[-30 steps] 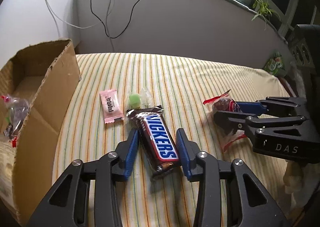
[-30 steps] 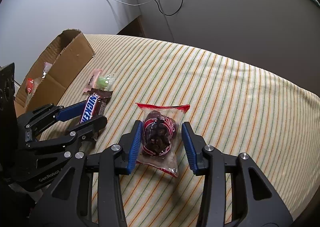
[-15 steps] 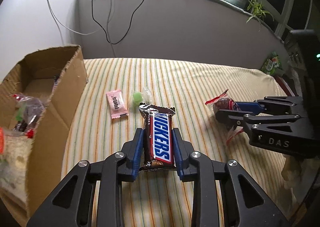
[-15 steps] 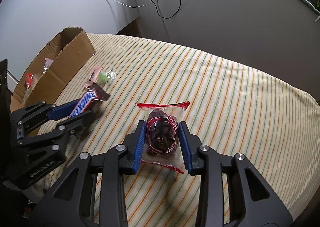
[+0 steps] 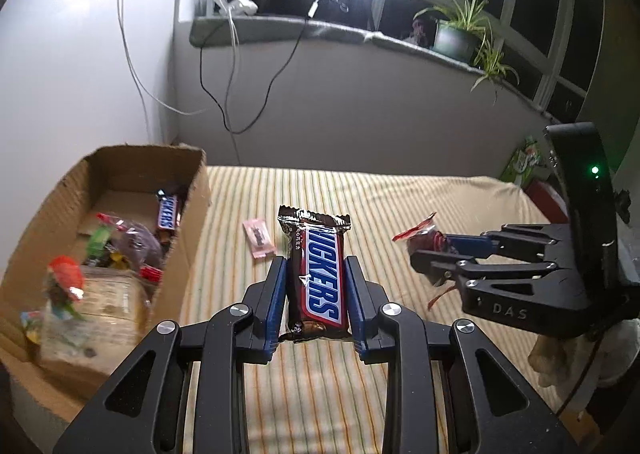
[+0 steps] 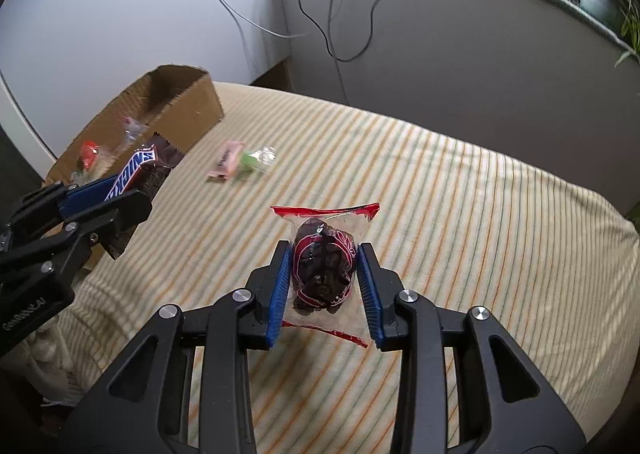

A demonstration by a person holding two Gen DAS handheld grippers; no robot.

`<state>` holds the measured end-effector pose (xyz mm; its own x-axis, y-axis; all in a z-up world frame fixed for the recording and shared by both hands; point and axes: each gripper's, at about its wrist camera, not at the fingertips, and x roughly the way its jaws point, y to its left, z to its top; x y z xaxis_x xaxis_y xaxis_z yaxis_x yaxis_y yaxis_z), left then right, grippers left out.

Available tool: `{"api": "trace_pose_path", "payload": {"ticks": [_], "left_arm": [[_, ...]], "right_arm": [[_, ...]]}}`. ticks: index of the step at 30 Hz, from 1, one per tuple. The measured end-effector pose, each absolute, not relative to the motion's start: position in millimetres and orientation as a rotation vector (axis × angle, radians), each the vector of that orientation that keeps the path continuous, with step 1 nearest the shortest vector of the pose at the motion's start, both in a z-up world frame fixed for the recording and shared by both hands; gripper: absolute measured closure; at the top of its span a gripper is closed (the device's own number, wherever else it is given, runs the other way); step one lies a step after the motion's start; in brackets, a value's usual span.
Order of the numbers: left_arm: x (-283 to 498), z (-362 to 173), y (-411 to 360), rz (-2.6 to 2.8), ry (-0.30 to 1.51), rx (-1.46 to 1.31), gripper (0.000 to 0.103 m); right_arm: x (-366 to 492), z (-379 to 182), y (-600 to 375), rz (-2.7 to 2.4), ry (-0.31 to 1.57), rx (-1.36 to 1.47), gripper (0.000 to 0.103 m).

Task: Organize snacks
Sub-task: 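Carry both snacks into the box and open both grippers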

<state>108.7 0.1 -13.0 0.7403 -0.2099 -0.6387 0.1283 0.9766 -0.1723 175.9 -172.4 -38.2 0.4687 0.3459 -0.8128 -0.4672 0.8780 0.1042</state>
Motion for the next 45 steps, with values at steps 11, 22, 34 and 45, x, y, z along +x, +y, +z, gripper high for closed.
{"api": "trace_pose_path", "payload": {"ticks": [11, 22, 34, 45], "left_arm": [[90.8, 0.8, 34.0, -0.138, 0.658, -0.139, 0.076], [77.3, 0.3, 79.5, -0.06, 0.638, -0.174, 0.076], [77.5, -3.4, 134.7, 0.045, 0.643, -0.205, 0.076], [96.5, -6.4, 157.0, 0.079, 0.656, -0.21, 0.076]], "right_arm": [[158.9, -10.3, -134.0, 0.565, 0.904, -0.152, 0.069], [156.9, 6.2, -76.7, 0.652, 0.869, -0.165, 0.069], [163.4, 10.1, -20.5, 0.73, 0.859, -0.172, 0.069], [197.8, 10.8, 21.2, 0.756, 0.858, -0.188, 0.069]]}}
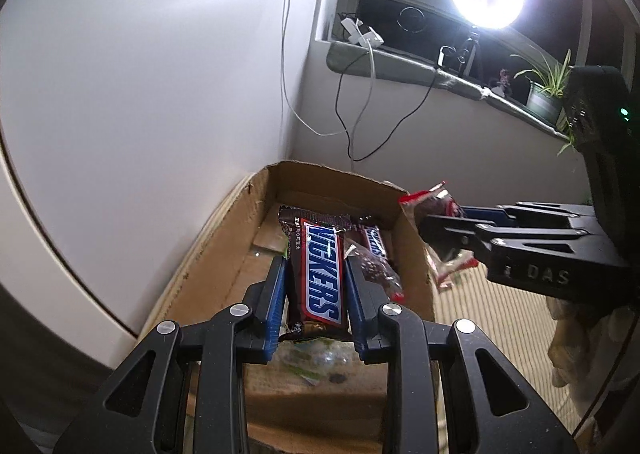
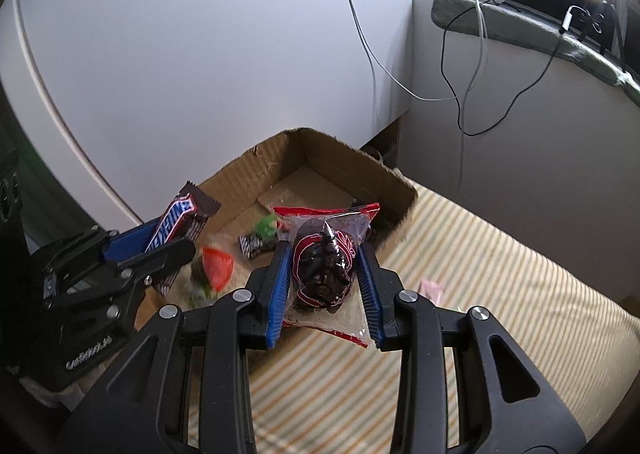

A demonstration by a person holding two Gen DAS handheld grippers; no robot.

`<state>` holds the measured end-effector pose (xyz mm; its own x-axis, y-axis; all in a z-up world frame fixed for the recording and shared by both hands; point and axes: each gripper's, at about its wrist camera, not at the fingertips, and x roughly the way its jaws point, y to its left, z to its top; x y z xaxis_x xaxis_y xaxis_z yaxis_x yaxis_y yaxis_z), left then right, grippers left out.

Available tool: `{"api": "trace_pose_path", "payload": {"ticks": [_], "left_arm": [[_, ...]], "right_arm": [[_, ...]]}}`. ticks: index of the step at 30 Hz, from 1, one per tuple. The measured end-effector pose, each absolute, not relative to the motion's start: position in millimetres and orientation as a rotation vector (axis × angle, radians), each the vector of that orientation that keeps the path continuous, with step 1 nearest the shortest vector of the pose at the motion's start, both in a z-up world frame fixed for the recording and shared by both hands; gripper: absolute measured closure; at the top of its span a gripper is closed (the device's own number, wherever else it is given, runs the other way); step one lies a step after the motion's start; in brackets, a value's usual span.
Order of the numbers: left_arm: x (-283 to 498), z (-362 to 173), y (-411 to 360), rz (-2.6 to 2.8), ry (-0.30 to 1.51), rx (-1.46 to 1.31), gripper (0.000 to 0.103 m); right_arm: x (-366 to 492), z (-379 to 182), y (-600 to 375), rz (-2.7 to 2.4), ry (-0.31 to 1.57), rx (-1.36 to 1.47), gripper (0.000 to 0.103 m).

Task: Organize snacks
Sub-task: 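Carry both snacks into the box and open both grippers, then move both tools back toward the pink candy and green sweet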

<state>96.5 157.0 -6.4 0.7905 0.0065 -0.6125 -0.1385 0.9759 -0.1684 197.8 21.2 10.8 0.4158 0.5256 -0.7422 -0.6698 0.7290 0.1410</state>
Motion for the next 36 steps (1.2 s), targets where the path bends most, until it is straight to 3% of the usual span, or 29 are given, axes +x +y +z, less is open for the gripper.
{"api": "trace_pose_path", "payload": {"ticks": [23, 24, 28, 33, 36], "left_arm": [[112.2, -12.1, 168.2, 0.093, 0.677, -0.218, 0.076], [111.9, -11.9, 167.9, 0.094, 0.677, -0.218, 0.074], [109.4, -10.0, 167.0, 0.095, 0.672, -0.213, 0.063], [106.2, -8.8, 166.7, 0.099, 0.664, -0.206, 0.052], [104.3, -7.5, 165.9, 0.103, 0.659, -0.201, 0.05]], "right_arm": [[234.1, -8.4, 59.2, 0.766, 0.896, -0.205, 0.068], [234.1, -8.0, 59.2, 0.764, 0.894, -0.205, 0.066], [231.3, -3.0, 57.1, 0.76, 0.87, -0.202, 0.031], [228.4, 4.7, 52.6, 0.747, 0.841, -0.193, 0.02], [227.5, 8.3, 49.8, 0.744, 0.828, -0.191, 0.018]]}}
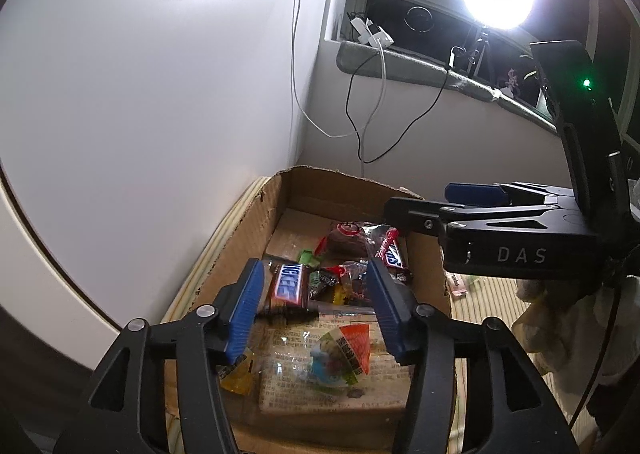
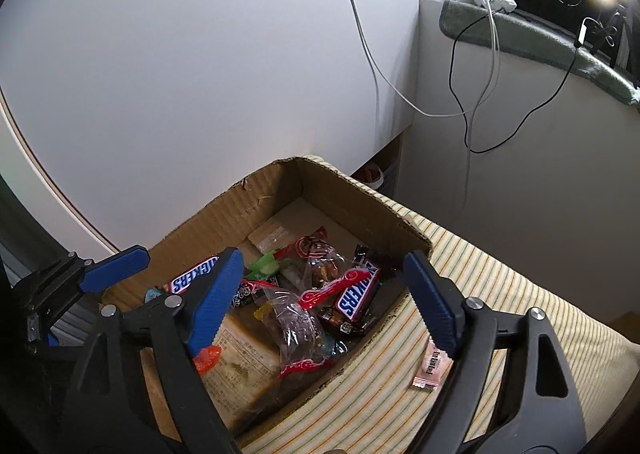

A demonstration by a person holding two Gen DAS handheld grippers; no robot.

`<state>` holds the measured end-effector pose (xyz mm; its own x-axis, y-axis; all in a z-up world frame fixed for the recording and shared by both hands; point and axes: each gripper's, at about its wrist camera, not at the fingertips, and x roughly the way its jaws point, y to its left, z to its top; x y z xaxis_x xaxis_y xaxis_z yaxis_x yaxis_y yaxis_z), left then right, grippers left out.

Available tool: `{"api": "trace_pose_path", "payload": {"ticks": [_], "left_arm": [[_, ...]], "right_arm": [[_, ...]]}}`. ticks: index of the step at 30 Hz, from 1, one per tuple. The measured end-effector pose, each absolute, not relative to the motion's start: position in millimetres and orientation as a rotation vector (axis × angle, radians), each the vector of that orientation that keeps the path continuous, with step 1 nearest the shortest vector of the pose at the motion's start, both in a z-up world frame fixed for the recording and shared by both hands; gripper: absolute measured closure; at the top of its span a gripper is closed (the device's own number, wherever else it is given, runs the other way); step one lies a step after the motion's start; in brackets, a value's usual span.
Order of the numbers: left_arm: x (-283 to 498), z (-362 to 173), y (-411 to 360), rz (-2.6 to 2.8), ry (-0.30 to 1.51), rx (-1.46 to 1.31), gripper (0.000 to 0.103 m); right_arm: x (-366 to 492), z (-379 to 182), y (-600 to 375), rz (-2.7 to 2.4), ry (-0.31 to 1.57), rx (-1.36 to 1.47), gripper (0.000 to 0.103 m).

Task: Organize snacks
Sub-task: 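Move both tools back toward the pink candy and green sweet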

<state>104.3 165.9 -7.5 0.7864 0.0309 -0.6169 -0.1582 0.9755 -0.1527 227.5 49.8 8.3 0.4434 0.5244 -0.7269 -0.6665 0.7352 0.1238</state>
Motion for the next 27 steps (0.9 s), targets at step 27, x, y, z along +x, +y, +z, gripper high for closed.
{"api": "trace_pose_path", "payload": {"ticks": [27], "left_arm": [[80.8, 9.9, 104.5, 0.023, 0.625, -0.153, 0.045]], "right_arm": [[241.3, 6.9, -53.0, 0.675, 0.845, -0.169, 0.013]]}}
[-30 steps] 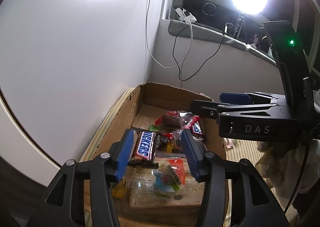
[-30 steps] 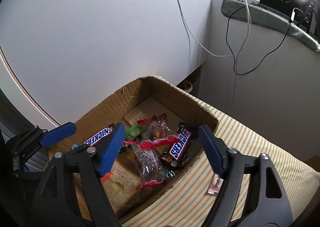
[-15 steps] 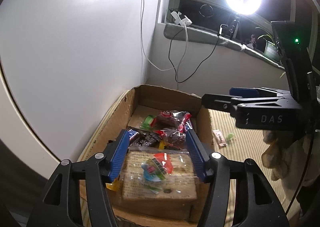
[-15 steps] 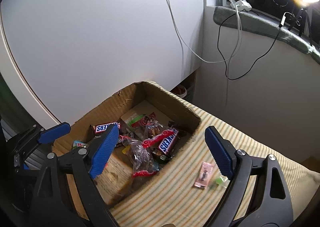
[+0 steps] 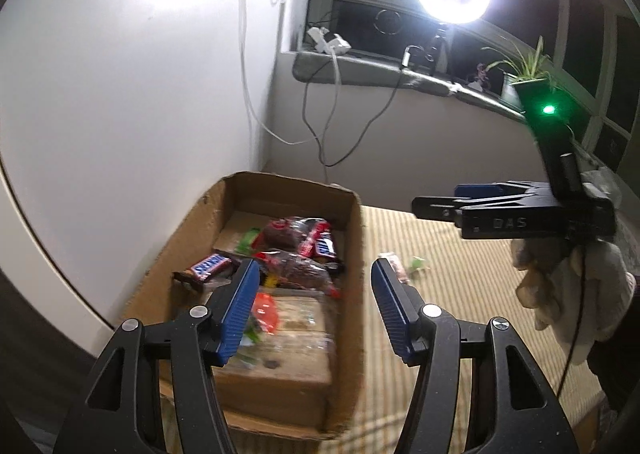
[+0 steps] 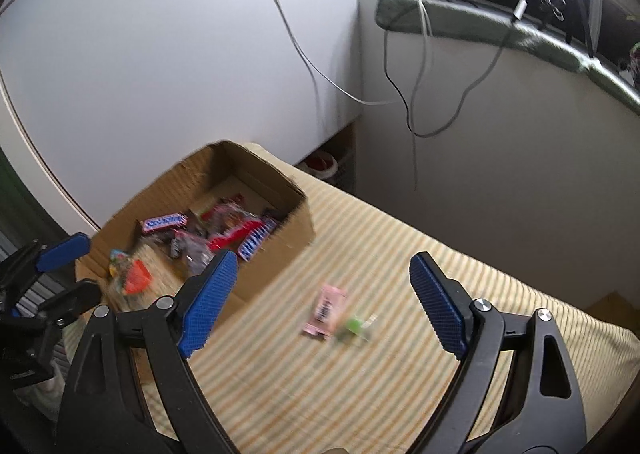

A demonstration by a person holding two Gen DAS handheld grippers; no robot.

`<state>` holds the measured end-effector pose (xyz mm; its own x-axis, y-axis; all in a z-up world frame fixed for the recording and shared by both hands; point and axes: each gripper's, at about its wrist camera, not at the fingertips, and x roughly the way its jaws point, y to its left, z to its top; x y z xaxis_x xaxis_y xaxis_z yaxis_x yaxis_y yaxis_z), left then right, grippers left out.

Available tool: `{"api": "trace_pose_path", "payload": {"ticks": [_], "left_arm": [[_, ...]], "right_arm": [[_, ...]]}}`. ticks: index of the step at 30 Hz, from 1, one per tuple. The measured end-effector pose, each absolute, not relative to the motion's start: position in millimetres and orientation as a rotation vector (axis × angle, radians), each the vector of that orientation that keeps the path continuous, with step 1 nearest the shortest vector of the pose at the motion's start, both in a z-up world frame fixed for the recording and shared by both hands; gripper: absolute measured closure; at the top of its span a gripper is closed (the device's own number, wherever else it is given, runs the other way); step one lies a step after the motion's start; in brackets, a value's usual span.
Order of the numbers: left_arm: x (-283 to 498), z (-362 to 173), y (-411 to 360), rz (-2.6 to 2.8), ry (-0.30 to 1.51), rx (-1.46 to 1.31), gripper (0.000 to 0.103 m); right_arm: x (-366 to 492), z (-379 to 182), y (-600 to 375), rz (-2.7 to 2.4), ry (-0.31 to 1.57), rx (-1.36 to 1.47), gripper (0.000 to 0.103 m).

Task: Organize snacks
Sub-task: 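Move both tools back toward the pink candy and green sweet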

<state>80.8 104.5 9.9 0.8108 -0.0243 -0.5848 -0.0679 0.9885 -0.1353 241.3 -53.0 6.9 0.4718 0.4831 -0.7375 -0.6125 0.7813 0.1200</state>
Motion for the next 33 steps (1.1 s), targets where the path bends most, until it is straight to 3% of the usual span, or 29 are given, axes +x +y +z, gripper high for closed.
{"api": "trace_pose_path", "payload": {"ticks": [7, 10, 16, 21, 30, 33], "left_arm": [[81.8, 11.2, 68.8, -0.04, 0.63, -0.121, 0.045], [84.7, 9.3, 51.8, -0.073, 0.64, -0.104, 0.047], [93.1, -0.2, 25.4, -0.119, 0.677, -0.096, 0.062], [103.2, -13.1, 10.4, -0.129, 0.717, -0.096, 0.07], [129.1, -36.0, -3.2, -0.076, 0.773, -0.119, 0.071], [138.9, -45.5, -5.7, -0.056, 0.792, -0.126, 0.071]], "right_arm": [[252.2, -14.2, -73.8, 0.665, 0.897, -0.149, 0.014], [255.6, -23.7, -78.5, 0.688, 0.926, -0.151, 0.032], [258.2, -41.4, -81.8, 0.765, 0.948, -0.231, 0.053], [259.0, -54.1, -81.6, 0.851, 0.947, -0.316, 0.055], [269.9, -78.6, -71.3, 0.947, 0.932, -0.449, 0.057], [271.2, -84.9, -68.8, 0.979, 0.923, -0.48, 0.064]]}}
